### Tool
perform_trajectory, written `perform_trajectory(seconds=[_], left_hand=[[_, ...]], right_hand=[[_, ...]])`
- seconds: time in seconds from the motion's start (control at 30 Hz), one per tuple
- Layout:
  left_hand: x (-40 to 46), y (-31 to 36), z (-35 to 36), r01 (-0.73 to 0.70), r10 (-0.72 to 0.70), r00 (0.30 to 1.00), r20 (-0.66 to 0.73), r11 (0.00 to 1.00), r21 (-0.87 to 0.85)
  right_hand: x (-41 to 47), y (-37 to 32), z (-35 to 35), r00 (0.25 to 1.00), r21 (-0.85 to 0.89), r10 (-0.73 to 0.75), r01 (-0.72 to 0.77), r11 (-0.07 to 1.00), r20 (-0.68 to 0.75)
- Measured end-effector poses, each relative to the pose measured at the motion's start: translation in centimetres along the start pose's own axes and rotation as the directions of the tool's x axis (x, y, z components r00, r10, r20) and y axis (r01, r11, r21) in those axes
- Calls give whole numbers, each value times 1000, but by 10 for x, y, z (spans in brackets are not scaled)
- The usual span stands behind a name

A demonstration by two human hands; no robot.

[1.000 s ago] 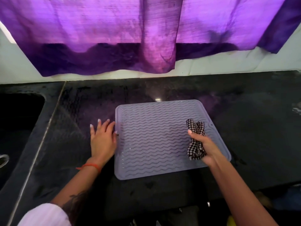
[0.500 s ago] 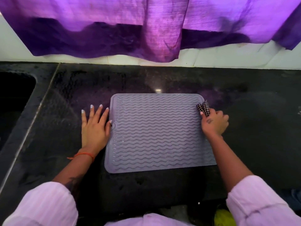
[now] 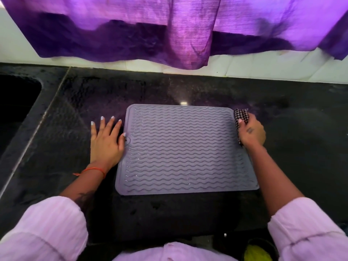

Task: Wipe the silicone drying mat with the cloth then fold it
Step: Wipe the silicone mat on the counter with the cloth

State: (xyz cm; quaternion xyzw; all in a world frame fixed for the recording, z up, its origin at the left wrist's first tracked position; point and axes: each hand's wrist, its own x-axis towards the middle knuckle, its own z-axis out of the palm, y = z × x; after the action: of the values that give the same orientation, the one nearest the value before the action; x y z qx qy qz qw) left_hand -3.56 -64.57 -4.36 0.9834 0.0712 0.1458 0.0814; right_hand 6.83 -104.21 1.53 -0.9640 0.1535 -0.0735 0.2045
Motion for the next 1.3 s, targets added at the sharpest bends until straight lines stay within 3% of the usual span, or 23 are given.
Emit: perform_trajectory(seconds=[0.1,0.23,0.33,0.4,0.43,0.53,0.63,0.73,0.8,0.9,0.97,1.03,1.1,1.2,1.23,1.3], left_hand=[[0,0,0,3,-3,1000,-3,1000,0],[0,0,0,7,-7,1000,6,1000,1],[0,-1,0,13,-13,1000,4,1000,-2],[-1,-1,1,15,-15,1000,5,1000,-3],[0,-1,1,16,-16,1000,5,1000,-1],[0,-1,1,16,-16,1000,12,1000,-2],[0,0,0,22,-22,1000,8,1000,-11],[-1,0,0,24,-24,1000,4,1000,-18],[0,0,0,26,-26,1000,0,999,-23],[0,-1,0,28,-28,1000,3,999,-24],[0,0,0,29,-29,1000,5,999,-25],[0,0,-1,25,-25,1000,5,999,-20],[0,1,-1,23,-24,1000,-2,1000,-14],[0,1,-1,30,-30,1000,8,999,-14],[0,1,0,31,-31,999,9,999,-12],[1,0,1,26,-26,1000,10,1000,-10]], right_hand=[[-11,-11,21,996,-206,-43,58,977,74],[-12,-26,26,993,-264,-104,115,958,53],[-5,-23,19,977,-38,-175,181,983,123],[-2,-16,14,993,146,-112,105,984,43],[-2,-14,13,998,123,-60,61,991,-17],[-10,-13,25,998,-210,-17,3,978,-65],[-19,-25,39,997,-291,-51,33,956,-53],[-10,-30,36,994,-192,-108,106,976,1],[3,-25,26,987,-39,-144,147,988,74],[11,-11,15,998,109,-29,34,993,-49],[8,-9,18,998,-36,27,-29,999,-58],[2,-12,27,1000,-248,6,-3,969,12],[-1,-24,32,1000,-291,-9,15,957,23],[3,-33,33,994,-190,-64,79,979,84],[7,-31,30,986,-94,-101,114,989,134],[16,-26,19,985,235,-81,44,971,151]])
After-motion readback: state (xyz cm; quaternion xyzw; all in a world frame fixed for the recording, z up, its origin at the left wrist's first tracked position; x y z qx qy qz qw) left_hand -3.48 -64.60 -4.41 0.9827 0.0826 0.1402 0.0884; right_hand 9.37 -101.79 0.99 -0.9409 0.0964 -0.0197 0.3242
